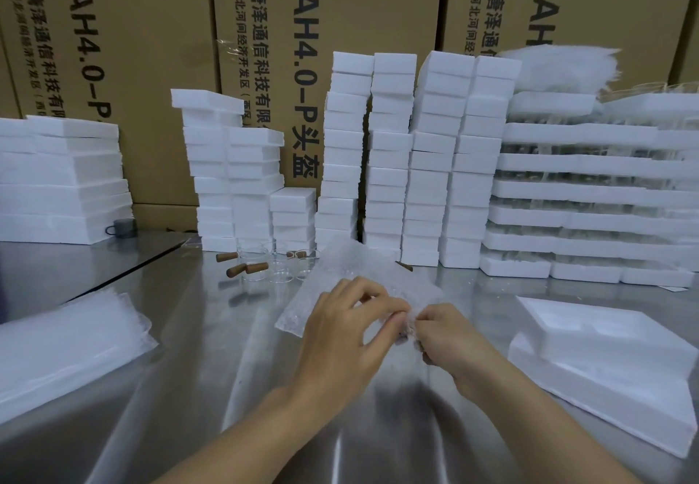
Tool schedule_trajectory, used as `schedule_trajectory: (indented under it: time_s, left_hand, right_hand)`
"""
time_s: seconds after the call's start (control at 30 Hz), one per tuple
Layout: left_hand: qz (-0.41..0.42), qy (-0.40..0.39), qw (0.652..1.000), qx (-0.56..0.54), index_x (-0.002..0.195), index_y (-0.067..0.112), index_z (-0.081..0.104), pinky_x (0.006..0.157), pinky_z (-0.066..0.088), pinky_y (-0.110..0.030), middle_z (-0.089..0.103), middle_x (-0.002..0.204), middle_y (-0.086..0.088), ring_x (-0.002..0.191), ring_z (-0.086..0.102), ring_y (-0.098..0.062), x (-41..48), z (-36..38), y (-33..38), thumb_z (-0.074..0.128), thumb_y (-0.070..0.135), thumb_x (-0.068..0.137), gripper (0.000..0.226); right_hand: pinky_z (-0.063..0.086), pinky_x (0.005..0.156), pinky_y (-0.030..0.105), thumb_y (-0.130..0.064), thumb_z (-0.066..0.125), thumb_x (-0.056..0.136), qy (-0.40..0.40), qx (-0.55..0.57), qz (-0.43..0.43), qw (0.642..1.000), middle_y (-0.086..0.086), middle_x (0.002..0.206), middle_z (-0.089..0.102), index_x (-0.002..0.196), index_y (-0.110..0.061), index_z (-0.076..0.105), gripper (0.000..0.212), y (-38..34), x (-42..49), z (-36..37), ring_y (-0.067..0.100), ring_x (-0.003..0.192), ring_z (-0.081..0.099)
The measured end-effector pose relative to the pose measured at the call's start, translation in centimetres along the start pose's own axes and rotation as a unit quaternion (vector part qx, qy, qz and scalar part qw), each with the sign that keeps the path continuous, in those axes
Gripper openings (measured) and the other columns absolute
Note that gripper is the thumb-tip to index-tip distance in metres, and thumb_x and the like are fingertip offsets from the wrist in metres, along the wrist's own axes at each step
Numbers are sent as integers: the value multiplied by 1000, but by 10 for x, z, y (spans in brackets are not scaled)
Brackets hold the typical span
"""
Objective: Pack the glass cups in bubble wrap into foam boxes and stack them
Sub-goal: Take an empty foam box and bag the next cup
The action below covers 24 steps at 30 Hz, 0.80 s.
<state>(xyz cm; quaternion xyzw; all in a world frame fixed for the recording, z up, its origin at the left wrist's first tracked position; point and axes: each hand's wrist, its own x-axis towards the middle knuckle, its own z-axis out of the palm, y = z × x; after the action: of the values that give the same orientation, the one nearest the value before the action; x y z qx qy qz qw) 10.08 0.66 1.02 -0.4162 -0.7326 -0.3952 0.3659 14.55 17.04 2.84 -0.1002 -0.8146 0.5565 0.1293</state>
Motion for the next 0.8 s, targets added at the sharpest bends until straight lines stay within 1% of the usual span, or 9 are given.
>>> schedule_trajectory:
  time_s: [0.03,0.1,0.2,0.3,0.43,0.5,0.63,0.73,0.8]
  left_hand:
    - [10,-8,1000,-6,107,34,81,84,47,-36,62,100,19,96,60,-5,-1,0,3,66,37,101,16]
    - [33,-31,998,-33,109,31,81,83,50,-36,66,99,17,92,62,-6,-3,1,8,72,30,100,12]
    - [30,-69,991,-107,105,29,80,79,54,-34,68,93,17,86,65,-6,-4,0,15,71,32,101,11]
    - [-3,-46,989,-143,103,30,80,79,54,-34,67,91,15,85,66,-10,1,-5,15,67,37,103,14]
    - [-120,74,985,-98,117,39,70,81,43,-11,60,108,20,98,61,-9,17,-24,-4,74,33,100,18]
    - [-223,78,962,-139,126,44,62,80,42,-6,57,120,21,101,60,-8,24,-32,-18,80,36,95,37]
    - [-385,-34,864,-323,143,48,56,75,51,-25,64,135,14,78,71,-7,28,-40,-37,90,54,78,74]
    - [-409,-65,812,-411,139,39,64,60,48,-25,73,128,0,62,62,-8,23,-33,-43,98,49,69,79]
    - [-405,-64,801,-435,140,36,65,62,50,-23,75,127,3,72,67,-10,23,-29,-43,98,50,62,86]
  right_hand:
    - [33,56,26,-5,52,93,-4,1,-7,1000,1,69,56,77,-10,74,28,-2,-1,0,14,62,39]
    - [34,49,17,-10,53,84,-23,2,-44,999,-9,61,55,64,-22,67,27,-7,-6,-2,7,54,42]
    - [33,50,21,-20,51,65,-60,3,-73,996,-4,60,51,60,-22,58,9,-12,-13,-4,11,57,43]
    - [39,61,25,-11,61,78,-68,15,-59,996,-2,70,59,72,-17,68,11,-9,-11,-4,12,65,53]
    - [58,89,42,-12,73,95,-44,80,-13,996,2,99,78,110,-15,77,15,-3,-7,-3,20,97,73]
    - [55,104,49,-9,70,99,-35,72,1,997,9,112,78,118,-16,75,21,1,-6,-3,28,113,71]
    - [63,82,41,-20,78,93,-57,91,-36,994,2,98,81,96,-30,83,11,-4,-11,-2,17,93,78]
    - [62,91,47,-16,78,92,-71,131,-50,988,6,109,80,106,-17,82,14,-4,-10,-3,27,107,75]
    - [63,78,33,-18,83,86,-105,178,-74,976,5,105,81,102,-18,84,16,-5,-13,-2,25,102,77]
